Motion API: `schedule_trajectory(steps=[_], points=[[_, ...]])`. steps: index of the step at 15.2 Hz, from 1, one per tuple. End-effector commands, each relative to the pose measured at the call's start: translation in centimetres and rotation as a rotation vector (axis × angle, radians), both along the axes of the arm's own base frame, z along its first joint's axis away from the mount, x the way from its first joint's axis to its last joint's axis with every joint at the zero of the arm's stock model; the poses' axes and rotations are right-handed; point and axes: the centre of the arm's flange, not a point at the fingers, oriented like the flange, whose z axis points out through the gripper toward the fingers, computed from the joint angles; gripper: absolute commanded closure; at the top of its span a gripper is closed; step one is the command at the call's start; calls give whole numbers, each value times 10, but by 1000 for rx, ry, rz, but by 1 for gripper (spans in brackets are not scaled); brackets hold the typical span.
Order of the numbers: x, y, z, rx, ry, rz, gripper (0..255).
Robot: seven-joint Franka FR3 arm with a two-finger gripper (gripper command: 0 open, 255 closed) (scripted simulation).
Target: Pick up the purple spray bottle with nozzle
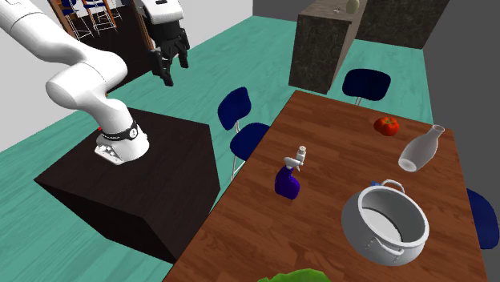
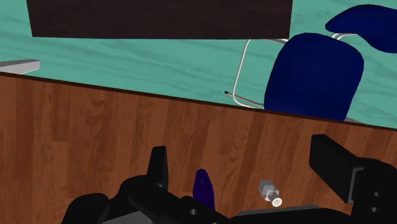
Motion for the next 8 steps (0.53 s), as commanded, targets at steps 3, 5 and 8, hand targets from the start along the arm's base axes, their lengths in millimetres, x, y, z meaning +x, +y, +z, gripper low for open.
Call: schedule_trajectory(steps=[3, 5, 8], points=[[18, 6, -17, -5, -4, -7, 0], [37, 13, -35, -10, -7, -14, 0], [64, 21, -61, -17, -13, -24, 0]])
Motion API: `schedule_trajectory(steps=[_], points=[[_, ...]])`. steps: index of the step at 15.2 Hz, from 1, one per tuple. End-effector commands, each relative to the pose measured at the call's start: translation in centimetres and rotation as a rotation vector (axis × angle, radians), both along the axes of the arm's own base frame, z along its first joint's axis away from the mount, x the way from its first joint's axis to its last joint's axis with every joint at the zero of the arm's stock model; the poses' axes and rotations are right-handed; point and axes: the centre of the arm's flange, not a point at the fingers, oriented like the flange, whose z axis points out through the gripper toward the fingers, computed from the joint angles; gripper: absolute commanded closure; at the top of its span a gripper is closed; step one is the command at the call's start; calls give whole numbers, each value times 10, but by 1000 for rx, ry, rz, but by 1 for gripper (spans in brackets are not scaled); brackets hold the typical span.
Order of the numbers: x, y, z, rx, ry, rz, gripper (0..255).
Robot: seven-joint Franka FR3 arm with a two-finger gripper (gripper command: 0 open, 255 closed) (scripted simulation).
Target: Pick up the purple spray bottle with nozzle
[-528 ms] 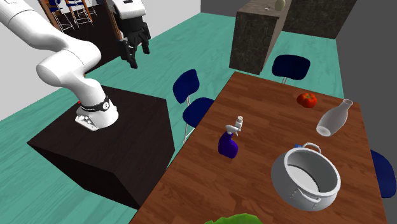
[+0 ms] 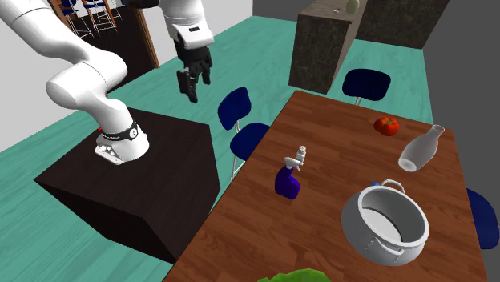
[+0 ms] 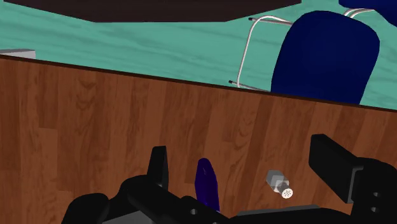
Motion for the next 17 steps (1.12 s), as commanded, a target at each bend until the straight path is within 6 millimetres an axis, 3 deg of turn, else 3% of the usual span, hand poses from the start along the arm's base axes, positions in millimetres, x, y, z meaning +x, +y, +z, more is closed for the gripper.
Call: schedule_trajectory(steps=[1, 17], points=[[20, 7, -19, -4, -6, -7, 0], [172, 46, -156, -43, -35, -62, 0]])
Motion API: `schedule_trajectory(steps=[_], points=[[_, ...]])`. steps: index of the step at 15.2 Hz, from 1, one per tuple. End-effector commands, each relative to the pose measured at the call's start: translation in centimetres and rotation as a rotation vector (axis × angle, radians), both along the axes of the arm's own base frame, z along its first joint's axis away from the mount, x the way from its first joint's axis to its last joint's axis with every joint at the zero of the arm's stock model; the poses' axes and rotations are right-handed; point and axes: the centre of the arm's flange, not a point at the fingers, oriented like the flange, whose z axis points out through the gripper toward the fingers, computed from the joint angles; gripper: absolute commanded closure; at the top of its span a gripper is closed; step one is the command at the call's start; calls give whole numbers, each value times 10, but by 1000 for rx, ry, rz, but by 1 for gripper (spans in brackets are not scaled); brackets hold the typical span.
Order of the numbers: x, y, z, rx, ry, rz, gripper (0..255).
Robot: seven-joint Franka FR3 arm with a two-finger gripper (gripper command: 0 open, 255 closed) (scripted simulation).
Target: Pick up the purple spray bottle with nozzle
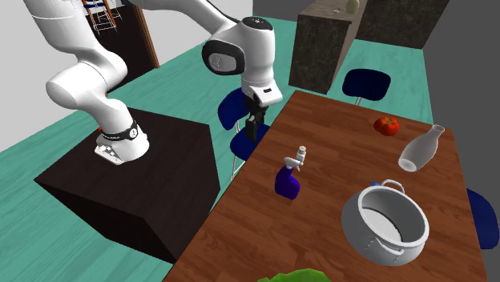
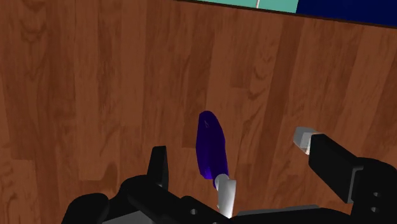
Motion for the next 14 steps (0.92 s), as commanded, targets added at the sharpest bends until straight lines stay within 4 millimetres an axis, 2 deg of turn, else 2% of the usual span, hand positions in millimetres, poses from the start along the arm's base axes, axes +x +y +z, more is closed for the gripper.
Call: schedule_trajectory(steps=[1, 11, 14], points=[[20, 5, -18, -5, -4, -7, 0], [118, 21, -102, -29, -23, -41, 0], [120, 21, -114, -29, -23, -42, 0]])
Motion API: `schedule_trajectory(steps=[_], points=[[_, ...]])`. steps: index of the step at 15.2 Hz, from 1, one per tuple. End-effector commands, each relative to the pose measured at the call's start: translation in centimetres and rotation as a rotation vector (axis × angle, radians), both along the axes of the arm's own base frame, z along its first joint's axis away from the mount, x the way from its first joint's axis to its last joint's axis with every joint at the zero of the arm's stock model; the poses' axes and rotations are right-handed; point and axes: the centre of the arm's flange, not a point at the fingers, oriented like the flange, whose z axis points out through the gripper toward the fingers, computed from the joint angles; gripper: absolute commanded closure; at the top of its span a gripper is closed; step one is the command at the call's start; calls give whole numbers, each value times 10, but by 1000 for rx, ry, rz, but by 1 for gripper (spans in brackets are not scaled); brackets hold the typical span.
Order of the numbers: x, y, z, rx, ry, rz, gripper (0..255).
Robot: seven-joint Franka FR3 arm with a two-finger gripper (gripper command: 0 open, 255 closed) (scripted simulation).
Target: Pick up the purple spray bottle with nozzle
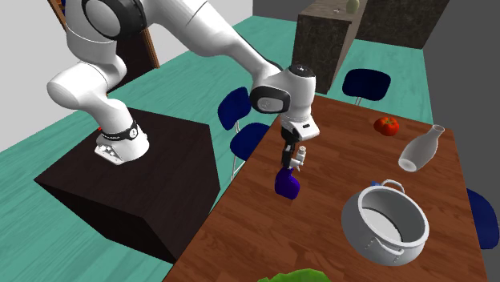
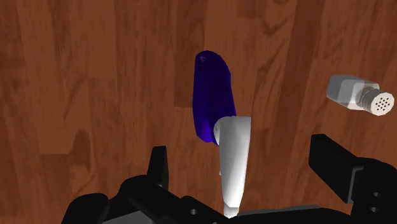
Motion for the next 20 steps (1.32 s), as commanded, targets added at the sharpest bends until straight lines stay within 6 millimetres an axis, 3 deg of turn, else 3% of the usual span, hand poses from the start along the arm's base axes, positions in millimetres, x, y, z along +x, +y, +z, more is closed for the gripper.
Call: schedule_trajectory(steps=[1, 5, 7, 8, 17, 20], points=[[2, 1, -11, -1, -1, -1, 0], [2, 1, -35, -1, -1, -1, 0], [2, 1, -35, -1, -1, -1, 0], [1, 1, -36, -1, -1, -1, 255], [2, 1, -35, -1, -1, -1, 255], [2, 1, -20, -1, -1, -1, 255]])
